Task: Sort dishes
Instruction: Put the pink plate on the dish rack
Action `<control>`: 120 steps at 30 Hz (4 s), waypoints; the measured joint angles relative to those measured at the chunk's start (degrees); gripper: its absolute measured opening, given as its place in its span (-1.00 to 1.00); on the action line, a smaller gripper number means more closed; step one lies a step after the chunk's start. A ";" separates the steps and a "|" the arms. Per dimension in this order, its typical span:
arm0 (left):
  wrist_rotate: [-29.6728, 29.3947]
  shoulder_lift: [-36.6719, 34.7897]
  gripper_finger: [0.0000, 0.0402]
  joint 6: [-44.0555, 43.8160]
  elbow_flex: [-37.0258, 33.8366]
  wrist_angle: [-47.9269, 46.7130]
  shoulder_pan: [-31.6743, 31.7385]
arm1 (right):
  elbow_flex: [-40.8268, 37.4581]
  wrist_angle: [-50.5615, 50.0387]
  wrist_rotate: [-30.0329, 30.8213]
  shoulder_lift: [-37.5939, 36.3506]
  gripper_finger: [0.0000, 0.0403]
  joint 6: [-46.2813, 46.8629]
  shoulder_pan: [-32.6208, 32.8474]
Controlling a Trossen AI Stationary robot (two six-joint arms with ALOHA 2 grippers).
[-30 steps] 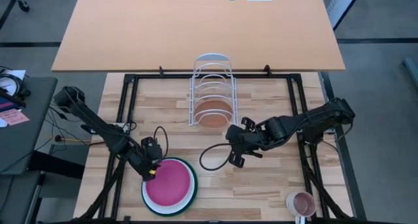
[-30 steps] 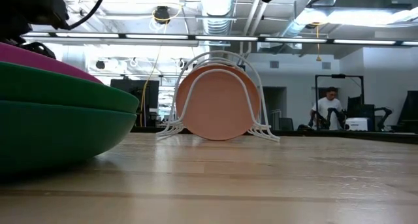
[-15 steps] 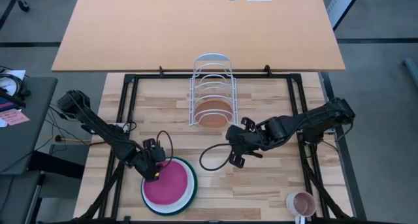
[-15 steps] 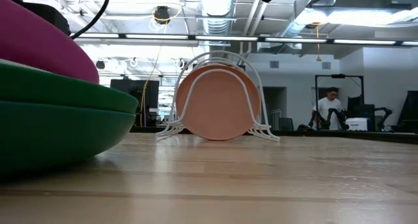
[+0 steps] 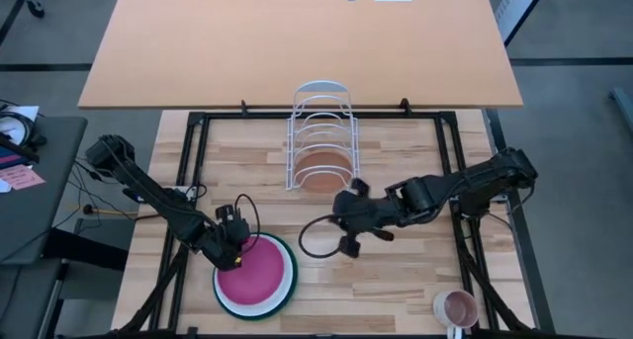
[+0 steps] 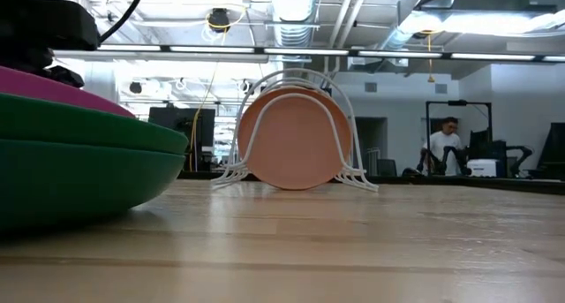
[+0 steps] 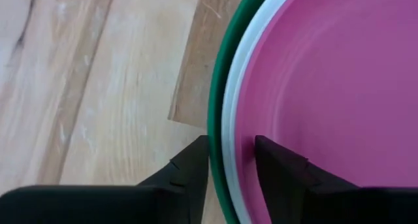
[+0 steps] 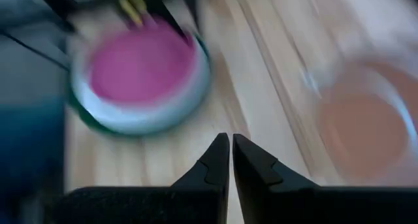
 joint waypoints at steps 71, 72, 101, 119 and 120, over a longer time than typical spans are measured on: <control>-4.83 -5.22 -0.76 6.31 3.89 -2.10 0.04 | 26.69 11.34 -26.94 43.39 -1.00 -17.27 0.32; -4.83 -5.22 -0.76 6.31 3.89 -2.08 0.04 | 26.69 11.28 -26.92 43.37 -1.00 -17.25 0.32; -3.94 -5.27 -0.76 2.35 5.96 -7.23 0.04 | 26.79 12.71 -27.29 47.00 -1.00 -15.52 -1.00; -2.17 -5.33 -0.39 -7.24 12.88 -23.49 0.04 | 26.69 12.58 -27.32 47.11 -1.00 -14.74 -1.19; -2.12 -5.32 -0.37 -7.98 12.98 -24.72 0.04 | 26.69 12.61 -27.28 47.11 -1.00 -14.60 -1.21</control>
